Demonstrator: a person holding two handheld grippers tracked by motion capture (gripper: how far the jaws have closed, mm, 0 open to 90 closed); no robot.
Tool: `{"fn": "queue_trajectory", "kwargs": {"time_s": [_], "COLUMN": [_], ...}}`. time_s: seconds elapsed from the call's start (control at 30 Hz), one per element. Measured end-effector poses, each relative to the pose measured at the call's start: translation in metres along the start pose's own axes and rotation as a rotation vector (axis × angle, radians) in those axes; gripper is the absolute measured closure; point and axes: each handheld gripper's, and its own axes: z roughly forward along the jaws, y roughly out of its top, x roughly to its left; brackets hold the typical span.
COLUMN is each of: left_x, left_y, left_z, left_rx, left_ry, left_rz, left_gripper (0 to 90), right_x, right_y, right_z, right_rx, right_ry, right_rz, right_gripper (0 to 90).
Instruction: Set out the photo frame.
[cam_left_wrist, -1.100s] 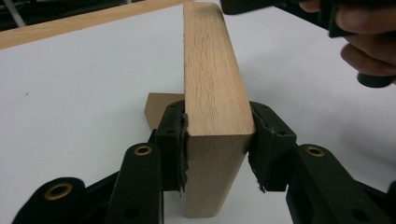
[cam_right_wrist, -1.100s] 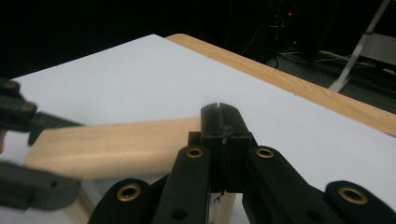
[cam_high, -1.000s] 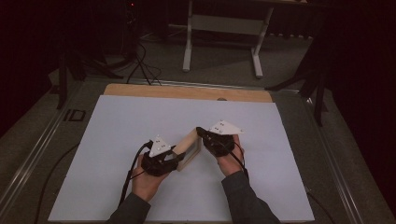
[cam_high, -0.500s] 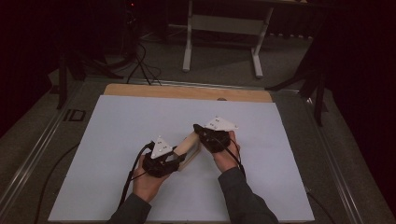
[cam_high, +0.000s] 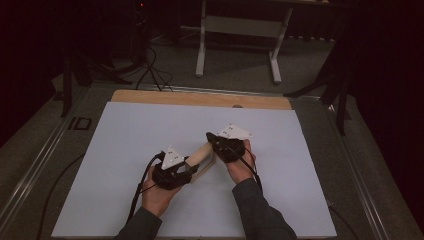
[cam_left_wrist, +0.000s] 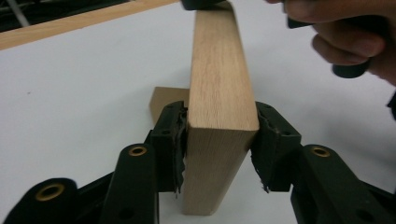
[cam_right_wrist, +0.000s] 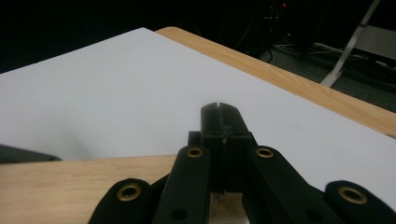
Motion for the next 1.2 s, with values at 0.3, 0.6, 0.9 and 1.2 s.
{"fn": "queue_trajectory", "kwargs": {"time_s": [0.3,0.6,0.9,1.2], "left_x": [0.002,0.01,0.017,0.02], "left_y": [0.0,0.0,-0.001,0.0], "left_z": [0.0,-0.001,0.0,0.001], "left_rx": [0.01,0.024,0.041,0.039], "left_ry": [0.038,0.076,0.084,0.077], "left_rz": [-0.001,-0.019,-0.035,-0.045], "left_gripper": [53.9,53.8,56.4,56.1], "right_x": [-0.001,-0.002,-0.002,-0.002], "right_y": [-0.001,-0.001,-0.002,-0.005], "right_z": [-0.003,-0.008,-0.014,-0.019], "right_rx": [0.008,0.022,0.035,0.034], "right_ry": [-0.001,0.006,0.008,0.015], "right_rz": [0.009,0.014,0.019,0.036], "right_gripper": [89.9,89.9,89.9,89.9]}}
